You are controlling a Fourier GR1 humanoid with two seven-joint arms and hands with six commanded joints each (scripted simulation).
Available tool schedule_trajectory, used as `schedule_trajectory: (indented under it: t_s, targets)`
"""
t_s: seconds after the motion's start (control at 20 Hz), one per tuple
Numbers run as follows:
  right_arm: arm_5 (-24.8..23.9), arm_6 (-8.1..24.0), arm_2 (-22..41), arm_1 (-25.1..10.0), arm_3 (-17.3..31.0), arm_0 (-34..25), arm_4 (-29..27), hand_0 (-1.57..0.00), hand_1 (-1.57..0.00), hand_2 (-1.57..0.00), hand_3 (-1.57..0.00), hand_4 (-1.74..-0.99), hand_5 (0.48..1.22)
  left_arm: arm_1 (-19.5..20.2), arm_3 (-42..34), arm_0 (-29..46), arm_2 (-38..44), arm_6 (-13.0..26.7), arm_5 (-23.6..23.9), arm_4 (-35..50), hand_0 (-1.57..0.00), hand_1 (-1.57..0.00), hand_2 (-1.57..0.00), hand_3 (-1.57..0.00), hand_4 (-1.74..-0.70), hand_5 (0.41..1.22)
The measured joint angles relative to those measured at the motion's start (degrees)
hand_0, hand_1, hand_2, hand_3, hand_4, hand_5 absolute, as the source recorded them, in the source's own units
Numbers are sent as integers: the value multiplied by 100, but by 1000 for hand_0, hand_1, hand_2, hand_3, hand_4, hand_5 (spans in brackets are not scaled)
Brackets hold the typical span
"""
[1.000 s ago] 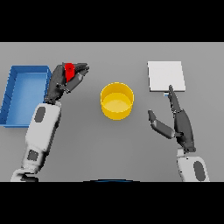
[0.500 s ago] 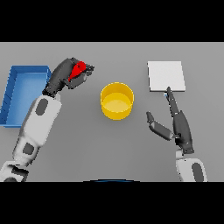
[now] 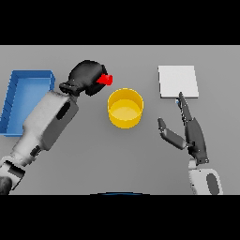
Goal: Pick up the red beaker and tilt it to pour out 1 green nut into yellow bowl. Pick up the yellow bowl and place it on the metallic measuring scale.
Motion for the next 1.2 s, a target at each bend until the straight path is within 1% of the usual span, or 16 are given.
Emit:
schedule_trajectory:
  t_s: [0.05, 0.15, 0.2, 0.25, 0.3, 0.4, 0.5, 0.65, 0.7, 0.8, 0.85, 0.95, 1.05, 1.1, 1.15, 1.2]
  targets:
    - [5, -13, 29, 6, -3, 33, 30, 1, 1, 1, 1, -1191, 675, -21, 92, -126, -152, 40, -103, -180, -1571, -1571, -1571, -1571, -1689, 1202]
    - [25, -11, -36, -19, -80, 77, -74, 1, 1, 1, 1, -1191, 675, 19, 270, -352, -451, 51, -352, -547, -1571, -1571, -1571, -1436, -1705, 1209]
    - [21, 27, -20, 23, -45, 90, -76, 1, 1, 1, 1, -1195, 671, 122, 296, -487, -605, -91, -497, -714, -1571, -1571, -1571, -1383, -1710, 1211]
    - [22, 110, -30, 65, 4, 51, -116, 1, 1, 1, 1, -1196, 666, 92, 352, -625, -752, -122, -595, -864, -1571, -1571, -1571, -1362, -1714, 1213]
    - [32, 44, -24, 117, 26, 68, -164, 1, 1, 1, 1, -1197, 659, 169, 370, -737, -918, -223, -754, -1020, -1571, -1571, -1571, -1349, -1717, 1215]
    - [34, 69, -78, 132, 52, 74, -246, 1, 1, 1, 1, -1206, 639, 166, 485, -964, -1164, -279, -950, -1272, -1571, -1571, -1571, -1295, -1719, 1217]
    - [53, 11, -73, 166, 52, 119, -290, 1, 1, 1, 1, -1220, 624, 182, 523, -1108, -1431, -582, -1112, -1462, -1571, -1571, -1571, -1394, -1723, 1218]
    - [-102, -25, -72, 154, 71, 71, -106, 1, 1, 1, 1, -1214, 600, 64, 803, -1347, -1793, -825, -1073, -1815, -1571, -1571, -1571, -1480, -1729, 1220]
    - [-129, -43, -56, 167, 75, 75, -67, 1, 1, 1, 1, -1213, 591, 99, 838, -1456, -1914, -933, -1087, -1943, -1571, -1571, -1571, -1499, -1730, 1220]
    - [-170, -91, -18, 187, 84, 96, 12, 1, 1, 1, 1, -1193, 578, 46, 977, -1637, -2153, -1067, -1084, -2176, -1571, -1571, -1571, -1525, -1733, 1220]
    - [-182, -63, -38, 192, 74, 77, -9, 1, 1, 1, 1, -1185, 575, 91, 1037, -1738, -2250, -1191, -1050, -2280, -1571, -1571, -1571, -1534, -1734, 1220]
    - [-255, -110, -29, 198, 119, 54, 84, 1, 1, 1, 1, -1160, 569, 99, 1041, -1883, -2515, -1278, -1036, -2540, -1571, -1571, -1571, -1547, -1737, 1221]
    - [-212, -195, -35, 204, 146, 54, 25, 1, 1, 1, 1, -1148, 566, 26, 1181, -2026, -2744, -1313, -998, -2775, -1571, -1571, -1571, -1556, -1738, 1221]
    - [-185, -120, -125, 147, 139, 18, -73, 1, 1, 1, 1, -1147, 566, 64, 1159, -2065, -2869, -1406, -1023, -2877, -1571, -1571, -1571, -1559, -1738, 1221]
    - [-179, -125, -82, 201, 101, 27, -80, 1, 1, 1, 1, -1135, 567, 121, 1165, -2121, -2958, -1541, -982, -2954, -1571, -1571, -1571, -1561, -1737, 1221]
    - [-169, -161, -67, 190, 63, 33, -69, 1, 1, 1, 1, -1130, 565, 60, 1227, -2137, -3069, -1498, -900, -3075, -1571, -1571, -1571, -1563, -1736, 1221]
